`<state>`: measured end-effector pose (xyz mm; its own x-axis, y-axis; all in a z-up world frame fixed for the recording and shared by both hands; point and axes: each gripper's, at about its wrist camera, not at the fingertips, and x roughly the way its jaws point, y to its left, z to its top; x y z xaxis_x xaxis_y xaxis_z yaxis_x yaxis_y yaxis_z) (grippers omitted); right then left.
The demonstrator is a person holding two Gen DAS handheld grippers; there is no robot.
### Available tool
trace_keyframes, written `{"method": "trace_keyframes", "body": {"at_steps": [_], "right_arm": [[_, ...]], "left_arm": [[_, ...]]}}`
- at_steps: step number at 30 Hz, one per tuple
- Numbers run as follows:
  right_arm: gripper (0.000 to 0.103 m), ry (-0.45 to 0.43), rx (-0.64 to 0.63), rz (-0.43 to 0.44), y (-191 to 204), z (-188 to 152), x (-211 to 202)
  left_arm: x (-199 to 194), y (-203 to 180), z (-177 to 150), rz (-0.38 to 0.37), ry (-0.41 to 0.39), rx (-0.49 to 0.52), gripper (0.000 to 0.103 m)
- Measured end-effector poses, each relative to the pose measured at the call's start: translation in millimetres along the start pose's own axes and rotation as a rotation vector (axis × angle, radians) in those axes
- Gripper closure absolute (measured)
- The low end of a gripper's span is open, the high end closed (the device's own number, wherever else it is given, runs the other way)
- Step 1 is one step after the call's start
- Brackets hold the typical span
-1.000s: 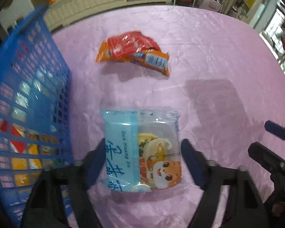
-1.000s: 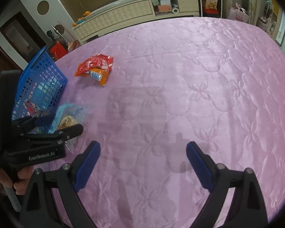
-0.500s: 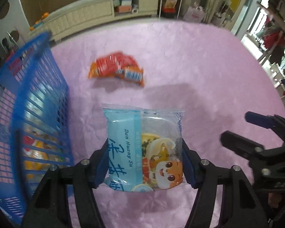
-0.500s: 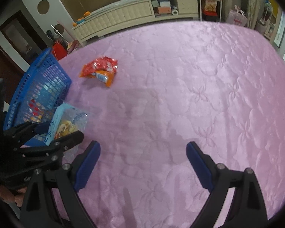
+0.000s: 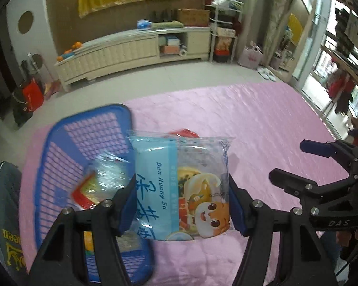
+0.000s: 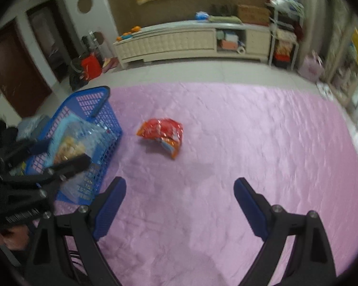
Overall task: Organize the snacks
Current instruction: 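Grasp the blue-labelled bun bag with the left tool and lower it into the basket, then grasp the red spicy pack with the right tool while the left tool releases the bun bag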
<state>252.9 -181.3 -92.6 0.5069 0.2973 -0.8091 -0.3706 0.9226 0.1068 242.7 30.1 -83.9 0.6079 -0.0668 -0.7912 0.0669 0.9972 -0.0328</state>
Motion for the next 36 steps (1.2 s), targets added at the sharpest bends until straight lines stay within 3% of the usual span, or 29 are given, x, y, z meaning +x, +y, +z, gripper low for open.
{"method": "trace_keyframes", "body": {"at_steps": [6,10,14,21,24,27,29,36], "right_arm": [[0.009,0.02,-0.106,-0.002,16,31,22],[0.009,0.047,-0.193,-0.029,30,39,45],[0.009,0.092,-0.245,-0.033,38,47,77],[0.009,0.174,-0.371,0.003,52,50,132],[0.009,0.198,-0.419,0.027,57,54,152],[0.009,0.213,-0.559,0.073,63,59,170],[0.009,0.246,-0.643,0.097,64,62,186],[0.009,0.322,-0.716,0.219,69,75,218]], "left_arm": [[-9,53,2,0.056,0.005,-0.101,0.04],[-10,67,-4,0.097,0.022,-0.133,0.04],[4,90,5,0.133,0.042,-0.169,0.039],[41,104,6,0.115,0.108,-0.208,0.039],[51,105,7,0.095,0.122,-0.208,0.039],[55,111,8,0.034,0.122,-0.247,0.039],[59,113,9,0.047,0.122,-0.248,0.039],[73,114,10,0.083,0.146,-0.22,0.039]]}}
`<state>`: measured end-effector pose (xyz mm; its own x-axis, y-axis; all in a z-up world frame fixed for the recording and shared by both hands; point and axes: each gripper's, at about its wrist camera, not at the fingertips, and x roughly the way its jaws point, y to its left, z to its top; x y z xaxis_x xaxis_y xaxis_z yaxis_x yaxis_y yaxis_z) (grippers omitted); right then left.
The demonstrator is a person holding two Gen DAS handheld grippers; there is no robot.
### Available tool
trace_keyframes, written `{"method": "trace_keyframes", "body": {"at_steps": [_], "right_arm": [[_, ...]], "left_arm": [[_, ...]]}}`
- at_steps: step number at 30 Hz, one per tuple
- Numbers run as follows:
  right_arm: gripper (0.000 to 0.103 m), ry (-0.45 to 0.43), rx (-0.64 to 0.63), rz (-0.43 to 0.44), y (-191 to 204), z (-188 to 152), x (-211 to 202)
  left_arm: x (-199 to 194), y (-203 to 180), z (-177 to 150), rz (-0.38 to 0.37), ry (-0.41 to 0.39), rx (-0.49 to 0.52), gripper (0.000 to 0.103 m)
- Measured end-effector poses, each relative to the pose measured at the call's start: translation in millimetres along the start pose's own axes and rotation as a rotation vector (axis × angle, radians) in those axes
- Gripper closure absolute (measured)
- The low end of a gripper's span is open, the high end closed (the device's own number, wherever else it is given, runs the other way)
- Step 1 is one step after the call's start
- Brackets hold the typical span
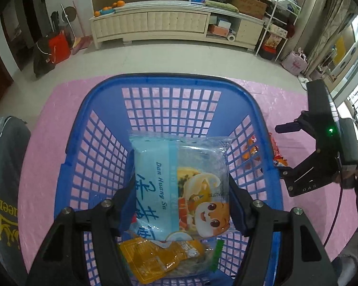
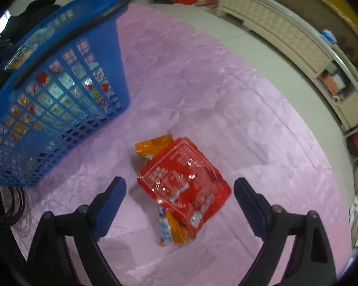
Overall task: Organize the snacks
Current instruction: 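Grasp the red spicy pack with the right tool while the left tool releases the bun bag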
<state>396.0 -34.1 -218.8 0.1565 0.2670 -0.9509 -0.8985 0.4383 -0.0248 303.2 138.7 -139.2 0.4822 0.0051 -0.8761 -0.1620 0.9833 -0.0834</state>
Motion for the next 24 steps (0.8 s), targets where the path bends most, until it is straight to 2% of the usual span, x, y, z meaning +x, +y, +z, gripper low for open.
{"method": "trace_keyframes", "body": {"at_steps": [2,4,8,9,10,14,15,21,24], "right_arm": [[0.009,0.024,-0.025,0.019,0,2,9],[0.012,0.034,-0.022,0.042,-1,3,14],[0.021,-0.027,0.022,0.097,-5,4,4],[0.025,-0.032,0.016,0.095,-3,4,2],[0.033,-0.027,0.006,0.091,-3,4,1],[0.04,0.012,-0.065,0.034,8,5,4],[0.044,0.01,-0.069,0.033,9,5,4],[0.061,-0.037,0.024,0.105,-10,5,-4],[0.063,-0.047,0.068,0.146,-14,4,-9]], "left_arm": [[2,0,0,-0.005,-0.003,0.004,0.039],[1,0,1,-0.05,-0.017,0.003,0.039],[2,0,4,-0.026,-0.021,0.011,0.038],[4,2,5,-0.02,-0.013,0.003,0.038],[6,3,6,-0.022,-0.005,-0.012,0.039],[16,5,9,-0.034,0.029,-0.033,0.038],[18,4,9,-0.041,0.039,-0.028,0.038],[13,1,7,-0.053,0.023,-0.022,0.036],[5,5,8,-0.066,-0.005,-0.052,0.036]]}}
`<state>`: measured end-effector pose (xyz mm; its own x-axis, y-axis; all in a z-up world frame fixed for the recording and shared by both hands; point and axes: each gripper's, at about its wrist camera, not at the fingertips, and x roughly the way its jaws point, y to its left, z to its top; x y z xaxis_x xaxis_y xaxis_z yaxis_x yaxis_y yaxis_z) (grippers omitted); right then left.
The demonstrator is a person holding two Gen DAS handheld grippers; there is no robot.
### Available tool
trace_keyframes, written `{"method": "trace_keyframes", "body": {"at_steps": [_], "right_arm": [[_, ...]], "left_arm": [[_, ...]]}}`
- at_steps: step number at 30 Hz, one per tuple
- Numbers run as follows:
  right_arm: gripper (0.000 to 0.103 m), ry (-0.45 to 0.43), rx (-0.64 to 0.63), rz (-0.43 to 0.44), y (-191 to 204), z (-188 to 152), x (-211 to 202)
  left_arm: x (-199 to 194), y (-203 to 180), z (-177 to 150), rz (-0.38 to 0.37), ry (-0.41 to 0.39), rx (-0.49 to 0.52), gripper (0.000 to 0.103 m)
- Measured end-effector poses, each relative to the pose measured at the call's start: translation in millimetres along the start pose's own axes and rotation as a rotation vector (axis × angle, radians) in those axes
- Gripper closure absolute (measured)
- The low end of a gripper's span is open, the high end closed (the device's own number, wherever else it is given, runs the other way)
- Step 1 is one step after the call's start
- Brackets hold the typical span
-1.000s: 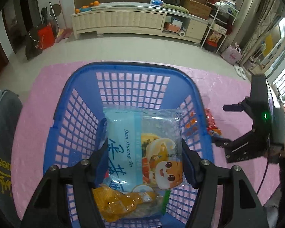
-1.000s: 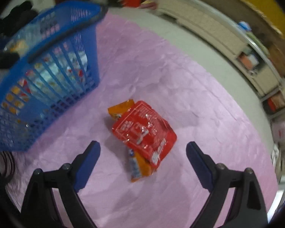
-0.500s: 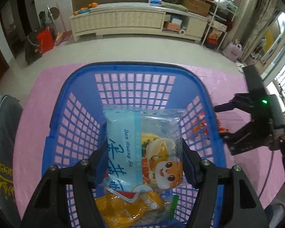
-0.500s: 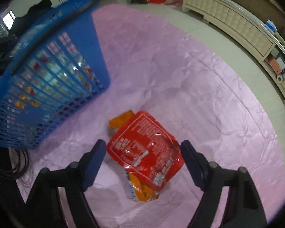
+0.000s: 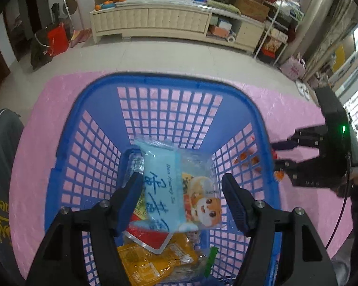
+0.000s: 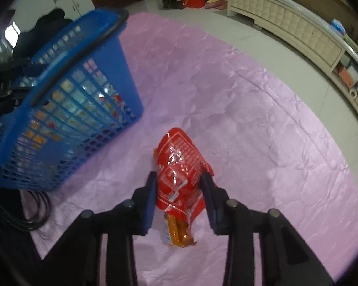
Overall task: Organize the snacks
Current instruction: 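Grasp the red spicy pack with the right tool while the left tool releases the bun bag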
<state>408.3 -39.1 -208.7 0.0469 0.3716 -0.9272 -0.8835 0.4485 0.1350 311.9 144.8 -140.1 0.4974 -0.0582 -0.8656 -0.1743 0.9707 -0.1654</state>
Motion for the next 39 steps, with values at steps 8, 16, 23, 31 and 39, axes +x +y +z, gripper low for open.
{"method": "trace_keyframes", "body": {"at_steps": [8,16,23,31,39], "right_arm": [[0.084,-0.11,0.045,-0.052,19,-9,-43],[0.087,-0.206,0.043,-0.147,72,-13,-102],[0.087,-0.292,0.071,-0.197,123,-17,-142],[0.087,-0.335,0.096,-0.204,170,-5,-162],[0.087,-0.343,0.105,-0.185,192,18,-153]], "left_arm": [[-31,-3,-9,-0.022,-0.048,0.01,0.036],[-78,1,-36,-0.044,-0.108,0.04,0.036],[-117,13,-52,-0.056,-0.161,0.076,0.036],[-149,32,-64,-0.037,-0.216,0.082,0.036],[-163,62,-70,-0.04,-0.246,0.085,0.036]]}}
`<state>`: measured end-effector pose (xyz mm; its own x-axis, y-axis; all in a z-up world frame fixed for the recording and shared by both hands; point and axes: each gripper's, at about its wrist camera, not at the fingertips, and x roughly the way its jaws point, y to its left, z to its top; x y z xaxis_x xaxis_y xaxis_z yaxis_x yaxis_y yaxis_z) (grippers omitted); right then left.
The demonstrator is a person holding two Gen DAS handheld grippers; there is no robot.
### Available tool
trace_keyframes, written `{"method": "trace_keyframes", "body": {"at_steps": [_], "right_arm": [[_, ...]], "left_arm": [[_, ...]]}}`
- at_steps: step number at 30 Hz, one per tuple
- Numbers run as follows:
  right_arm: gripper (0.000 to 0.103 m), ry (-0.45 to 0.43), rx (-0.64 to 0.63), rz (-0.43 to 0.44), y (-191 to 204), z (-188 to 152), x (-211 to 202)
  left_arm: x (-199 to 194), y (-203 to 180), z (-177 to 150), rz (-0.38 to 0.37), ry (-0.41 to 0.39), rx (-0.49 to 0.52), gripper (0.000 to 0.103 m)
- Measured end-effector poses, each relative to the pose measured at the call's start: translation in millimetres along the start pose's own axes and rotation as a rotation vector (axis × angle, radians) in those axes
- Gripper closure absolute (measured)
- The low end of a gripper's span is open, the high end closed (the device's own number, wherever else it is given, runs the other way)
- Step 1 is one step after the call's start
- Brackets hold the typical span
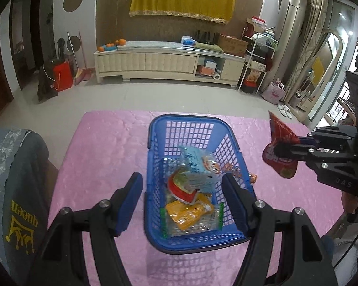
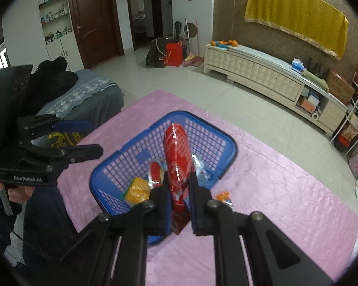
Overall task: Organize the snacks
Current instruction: 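Grasp the red spicy pack with the right tool while the left tool releases the bun bag, then lower the red spicy pack into the basket and open the right tool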
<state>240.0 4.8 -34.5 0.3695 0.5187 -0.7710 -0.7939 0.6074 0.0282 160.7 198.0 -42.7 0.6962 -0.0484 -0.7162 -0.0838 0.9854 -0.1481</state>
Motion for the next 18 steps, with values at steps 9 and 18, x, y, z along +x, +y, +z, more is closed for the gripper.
{"method": "trace_keyframes", "body": {"at_steps": [9,18], "right_arm": [[0.087,0.02,0.017,0.065,29,24,40],[0.087,0.083,0.152,0.07,29,39,98]], "left_arm": [[5,32,0,0.049,0.005,-0.007,0.037],[32,70,1,0.021,0.05,-0.061,0.022]]}}
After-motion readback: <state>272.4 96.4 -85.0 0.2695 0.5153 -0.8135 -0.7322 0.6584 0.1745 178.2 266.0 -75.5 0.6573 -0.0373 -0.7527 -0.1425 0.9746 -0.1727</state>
